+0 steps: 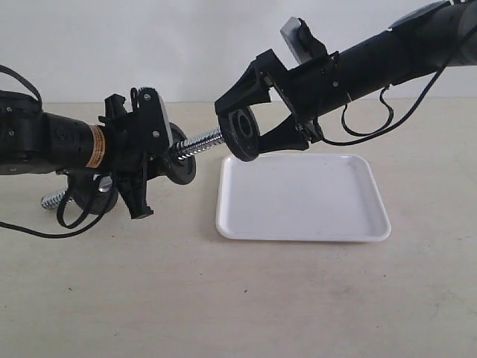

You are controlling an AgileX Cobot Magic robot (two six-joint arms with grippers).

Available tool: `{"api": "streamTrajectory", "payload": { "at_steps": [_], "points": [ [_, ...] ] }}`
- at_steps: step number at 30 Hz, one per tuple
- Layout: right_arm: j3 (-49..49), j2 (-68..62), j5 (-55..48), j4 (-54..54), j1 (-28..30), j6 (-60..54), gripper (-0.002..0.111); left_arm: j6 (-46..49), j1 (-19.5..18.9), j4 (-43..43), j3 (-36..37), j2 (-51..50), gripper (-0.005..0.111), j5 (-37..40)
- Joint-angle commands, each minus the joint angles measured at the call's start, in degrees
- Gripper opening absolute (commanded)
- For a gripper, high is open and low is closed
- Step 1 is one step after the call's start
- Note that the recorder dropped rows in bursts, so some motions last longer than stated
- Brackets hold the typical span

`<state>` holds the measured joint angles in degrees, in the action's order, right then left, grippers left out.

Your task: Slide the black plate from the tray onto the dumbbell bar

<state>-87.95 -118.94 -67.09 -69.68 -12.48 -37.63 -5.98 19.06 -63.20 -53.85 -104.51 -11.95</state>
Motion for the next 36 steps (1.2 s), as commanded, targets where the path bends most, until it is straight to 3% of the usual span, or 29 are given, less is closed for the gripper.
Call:
{"api": "streamTrajectory", "payload": {
  "at_steps": [1,12,36],
  "points": [
    [-0.7,1.8,-2.9,-4.5,-0.1,-0.4,0.000,-0.8,0.3,-1.8,-2.2,3.0,0.004,-41.1],
    [-0.7,1.8,-2.9,-3.2,-0.1,0.5,0.000,-0.8,0.3,-2.1,-2.2,3.0,0.004,-50.5],
    [-0.7,1.8,-2.9,-1.6,-4.7,1.1,0.000,1.3,0.3,0.8,-3.5,3.1,0.004,-52.9]
  ]
}}
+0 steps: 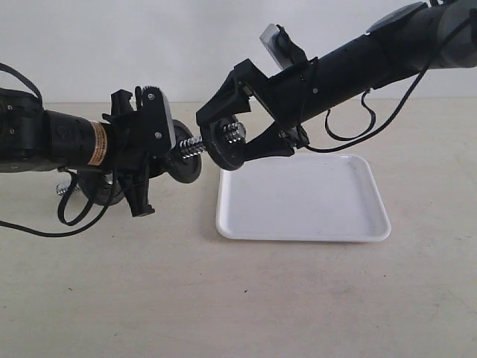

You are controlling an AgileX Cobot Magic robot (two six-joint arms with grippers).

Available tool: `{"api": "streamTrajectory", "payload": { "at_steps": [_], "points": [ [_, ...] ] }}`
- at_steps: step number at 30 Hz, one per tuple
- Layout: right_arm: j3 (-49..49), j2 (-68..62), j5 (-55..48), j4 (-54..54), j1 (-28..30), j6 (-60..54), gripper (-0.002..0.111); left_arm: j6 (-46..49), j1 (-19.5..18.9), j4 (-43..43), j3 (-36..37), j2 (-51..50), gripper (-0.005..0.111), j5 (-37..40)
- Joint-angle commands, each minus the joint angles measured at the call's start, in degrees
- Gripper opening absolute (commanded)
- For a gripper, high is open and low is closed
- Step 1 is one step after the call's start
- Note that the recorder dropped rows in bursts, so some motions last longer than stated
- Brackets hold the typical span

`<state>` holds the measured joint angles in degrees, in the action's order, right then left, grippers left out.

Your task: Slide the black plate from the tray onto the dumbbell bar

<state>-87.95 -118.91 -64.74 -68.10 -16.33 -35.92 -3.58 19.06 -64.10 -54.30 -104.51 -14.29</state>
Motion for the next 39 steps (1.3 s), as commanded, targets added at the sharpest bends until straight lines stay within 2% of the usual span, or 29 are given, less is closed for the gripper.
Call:
{"api": "streamTrajectory", "payload": {
  "at_steps": [1,21,23,25,27,29,30,31,39],
  "points": [
    [-0.7,1.8,-5.2,-3.1,-0.8,-0.6,0.000,-1.1,0.3,1.7,-3.1,3.1,0.004,-50.6],
    [-0.7,1.8,-5.2,-3.5,-0.8,-5.0,0.001,-1.9,1.0,2.2,-3.1,3.1,0.004,-50.7],
    [-0.7,1.8,-5.2,-3.5,-0.8,-5.0,0.008,-2.2,1.5,2.2,-3.1,3.1,0.004,-50.5],
    [-0.7,1.8,-5.2,-3.5,-0.8,-5.1,0.026,-2.3,1.6,2.2,-3.1,3.1,0.004,-50.3],
    [-0.7,1.8,-5.2,-3.5,-0.8,-5.1,0.051,-3.3,1.6,2.2,-3.1,3.1,0.004,-50.3],
    [-0.7,1.8,-5.2,-3.5,-0.8,-5.0,0.087,-3.6,1.6,2.2,-3.1,3.1,0.004,-50.3],
    [-0.7,1.8,-5.2,-3.5,-0.8,-5.0,0.101,-3.9,1.6,2.2,-3.1,3.1,0.004,-50.1],
    [-0.7,1.8,-5.2,-3.6,-0.8,-5.7,0.104,-4.1,1.6,2.2,-3.1,3.1,0.004,-50.1],
    [-0.9,1.8,-5.2,-6.9,-0.3,-12.1,0.103,-4.6,1.6,2.2,-3.1,3.1,0.004,-46.7]
  ]
}}
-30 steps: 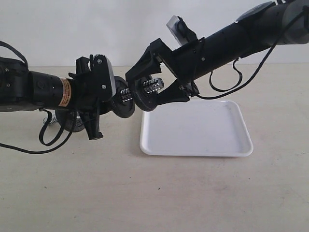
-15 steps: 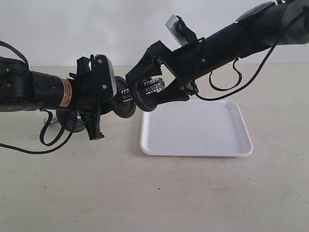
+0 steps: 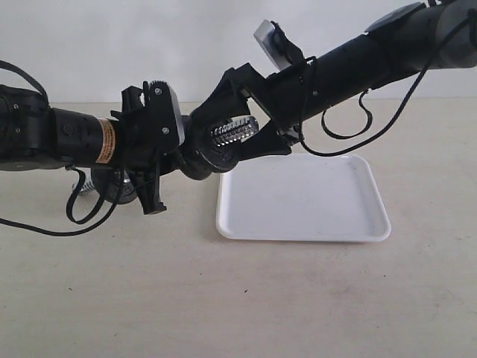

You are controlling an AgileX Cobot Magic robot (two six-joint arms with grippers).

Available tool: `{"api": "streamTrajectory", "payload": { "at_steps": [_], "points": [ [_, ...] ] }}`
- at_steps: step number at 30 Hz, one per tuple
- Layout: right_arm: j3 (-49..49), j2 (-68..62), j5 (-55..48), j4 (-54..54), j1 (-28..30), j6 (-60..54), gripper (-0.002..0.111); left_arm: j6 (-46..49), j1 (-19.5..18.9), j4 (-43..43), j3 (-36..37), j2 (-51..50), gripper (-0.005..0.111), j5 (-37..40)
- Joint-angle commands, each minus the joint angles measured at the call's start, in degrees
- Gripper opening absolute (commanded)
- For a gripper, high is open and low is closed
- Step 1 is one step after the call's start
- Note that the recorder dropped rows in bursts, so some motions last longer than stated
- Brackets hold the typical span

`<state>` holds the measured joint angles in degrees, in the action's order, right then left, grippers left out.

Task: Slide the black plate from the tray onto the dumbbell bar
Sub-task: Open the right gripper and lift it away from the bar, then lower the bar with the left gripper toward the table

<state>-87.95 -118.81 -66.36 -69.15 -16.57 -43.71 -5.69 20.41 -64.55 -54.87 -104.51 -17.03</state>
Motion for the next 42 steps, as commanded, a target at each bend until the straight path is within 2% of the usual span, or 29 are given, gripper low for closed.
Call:
{"api": "streamTrajectory", "payload": {
  "at_steps": [1,7,13,16,19,26,33,38,42],
  "points": [
    [-1.2,1.7,-3.6,-5.8,0.4,-5.2,0.103,-2.4,0.3,2.6,-2.5,3.1,0.004,-43.5],
    [-6.6,1.7,-3.6,-6.0,6.7,-8.7,0.103,-2.4,0.3,5.7,-2.5,3.1,0.004,-40.7],
    [-13.1,1.7,-3.6,-6.1,15.4,-8.6,0.103,-2.6,0.3,8.5,-2.5,3.1,0.004,-39.9],
    [-16.0,1.7,-3.6,-6.1,20.1,-9.4,0.103,-5.6,0.3,12.5,-2.5,3.1,0.004,-38.9],
    [-18.5,1.7,-3.6,-6.3,25.1,-9.2,0.103,-6.9,0.3,17.5,-2.5,3.1,0.004,-33.8],
    [-19.6,1.7,-3.6,-12.8,33.9,-8.2,0.103,-11.0,0.3,30.6,-2.5,3.3,0.004,-15.0],
    [-19.6,1.7,-3.6,-12.5,34.5,-9.4,0.103,-16.0,0.3,44.2,-4.4,4.5,0.004,-5.7],
    [-19.6,1.7,-3.6,-12.4,33.6,-10.2,0.103,-25.0,0.3,44.6,-9.5,4.4,0.004,0.1],
    [-19.6,1.7,-3.6,-12.3,32.5,-10.9,0.103,-30.4,0.3,44.6,-12.8,3.9,0.004,0.8]
  ]
}}
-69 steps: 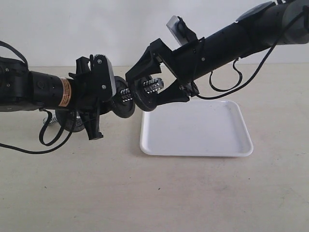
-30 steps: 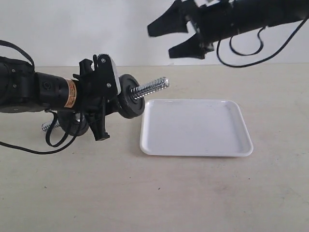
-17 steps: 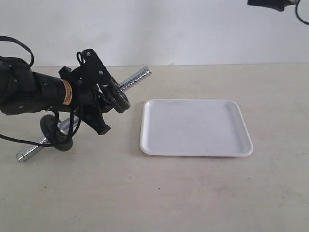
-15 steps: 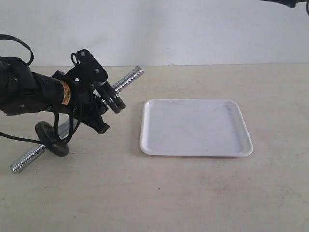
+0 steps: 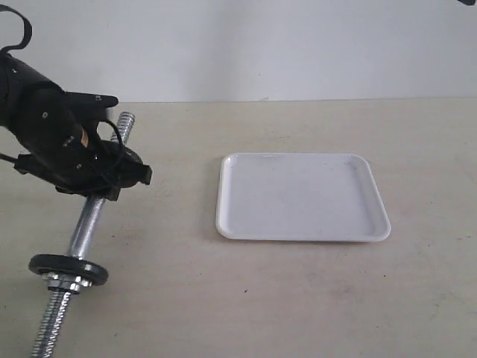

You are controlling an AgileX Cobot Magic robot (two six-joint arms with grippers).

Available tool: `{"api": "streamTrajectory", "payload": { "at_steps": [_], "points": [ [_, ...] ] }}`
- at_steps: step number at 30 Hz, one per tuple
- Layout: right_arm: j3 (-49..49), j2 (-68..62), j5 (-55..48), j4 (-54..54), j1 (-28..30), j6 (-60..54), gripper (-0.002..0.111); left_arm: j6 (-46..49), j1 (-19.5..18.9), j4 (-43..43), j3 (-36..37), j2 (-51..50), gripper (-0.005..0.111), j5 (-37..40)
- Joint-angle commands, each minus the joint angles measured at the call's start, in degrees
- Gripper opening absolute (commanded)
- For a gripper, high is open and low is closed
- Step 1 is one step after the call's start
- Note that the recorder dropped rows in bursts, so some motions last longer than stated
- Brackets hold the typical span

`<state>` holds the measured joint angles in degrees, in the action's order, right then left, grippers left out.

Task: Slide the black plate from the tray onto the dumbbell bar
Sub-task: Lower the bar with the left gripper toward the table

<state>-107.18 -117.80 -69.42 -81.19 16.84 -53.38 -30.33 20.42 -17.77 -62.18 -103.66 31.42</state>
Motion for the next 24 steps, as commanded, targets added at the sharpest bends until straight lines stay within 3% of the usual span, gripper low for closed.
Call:
{"api": "streamTrajectory", "payload": {
  "at_steps": [1,12,20,24],
  "points": [
    [-0.3,0.7,-0.5,-0.2,-1.2,-1.4,0.103,-7.2,0.2,-2.2,-5.9,2.9,0.004,-47.7],
    [-0.3,0.5,-0.5,4.4,-6.2,-1.6,0.103,-23.0,1.1,-11.7,-7.8,-2.2,0.004,-53.8],
    [-0.3,0.5,-0.5,4.8,-9.8,-1.6,0.103,-24.1,5.7,-13.3,-8.3,-5.7,0.004,-62.3],
    [-0.3,0.5,-0.5,6.1,-11.8,-1.6,0.103,-23.6,7.8,-13.4,-10.8,-5.7,0.004,-59.0]
  ]
}}
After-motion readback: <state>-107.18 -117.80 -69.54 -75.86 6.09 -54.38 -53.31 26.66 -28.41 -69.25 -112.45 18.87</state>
